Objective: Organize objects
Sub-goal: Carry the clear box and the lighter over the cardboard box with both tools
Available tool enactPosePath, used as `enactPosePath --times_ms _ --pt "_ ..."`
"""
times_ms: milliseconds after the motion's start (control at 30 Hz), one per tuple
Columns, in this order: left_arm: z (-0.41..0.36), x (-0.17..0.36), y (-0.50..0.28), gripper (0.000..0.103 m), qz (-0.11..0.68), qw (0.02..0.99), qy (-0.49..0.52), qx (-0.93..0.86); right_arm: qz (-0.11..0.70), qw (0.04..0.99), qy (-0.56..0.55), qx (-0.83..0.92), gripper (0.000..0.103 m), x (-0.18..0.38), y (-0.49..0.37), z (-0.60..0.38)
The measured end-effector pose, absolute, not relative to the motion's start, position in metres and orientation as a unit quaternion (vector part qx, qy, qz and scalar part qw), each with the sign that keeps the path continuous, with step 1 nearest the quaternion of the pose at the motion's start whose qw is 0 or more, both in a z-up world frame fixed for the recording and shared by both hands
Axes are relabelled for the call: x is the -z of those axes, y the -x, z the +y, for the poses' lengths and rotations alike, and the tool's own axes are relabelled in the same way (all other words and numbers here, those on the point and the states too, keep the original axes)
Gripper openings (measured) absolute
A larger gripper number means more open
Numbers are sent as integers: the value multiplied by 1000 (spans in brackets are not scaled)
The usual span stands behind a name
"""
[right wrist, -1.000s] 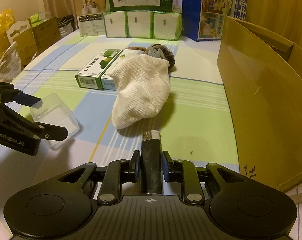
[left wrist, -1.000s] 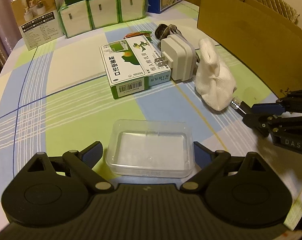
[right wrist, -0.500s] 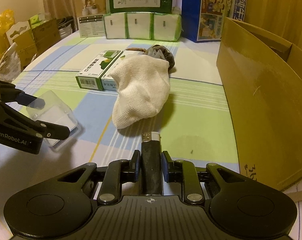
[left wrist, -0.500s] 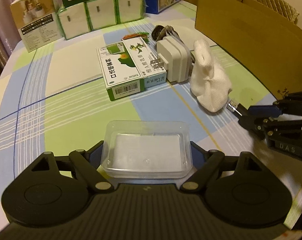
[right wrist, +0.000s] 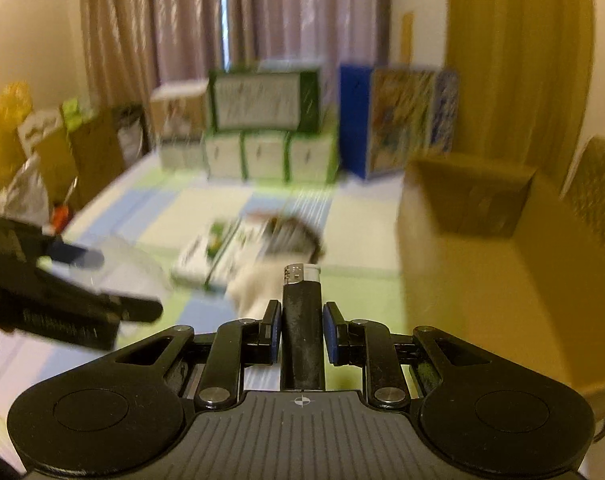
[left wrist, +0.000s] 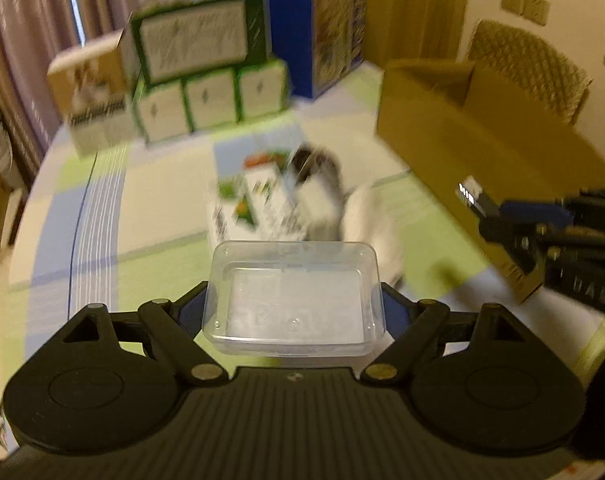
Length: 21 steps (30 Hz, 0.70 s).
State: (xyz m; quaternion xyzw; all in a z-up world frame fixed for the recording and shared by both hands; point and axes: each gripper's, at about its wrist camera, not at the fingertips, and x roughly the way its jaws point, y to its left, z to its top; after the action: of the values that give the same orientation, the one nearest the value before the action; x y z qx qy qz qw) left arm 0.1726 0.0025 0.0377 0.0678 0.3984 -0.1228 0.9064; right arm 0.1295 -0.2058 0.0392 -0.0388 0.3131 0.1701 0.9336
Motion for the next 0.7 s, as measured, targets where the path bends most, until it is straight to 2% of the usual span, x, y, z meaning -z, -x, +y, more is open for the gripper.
enactPosePath --times_ms 133,300,700 --pt "-33 -72 -173 83 372 913 -72 150 277 950 34 -141 19 -84 -130 -241" --pt "-91 -100 -175 83 350 913 -82 195 273 957 30 -95 19 -110 -136 -299" --pt "-210 -90 -203 83 359 886 -113 269 319 946 -24 -42 19 -90 -156 -403"
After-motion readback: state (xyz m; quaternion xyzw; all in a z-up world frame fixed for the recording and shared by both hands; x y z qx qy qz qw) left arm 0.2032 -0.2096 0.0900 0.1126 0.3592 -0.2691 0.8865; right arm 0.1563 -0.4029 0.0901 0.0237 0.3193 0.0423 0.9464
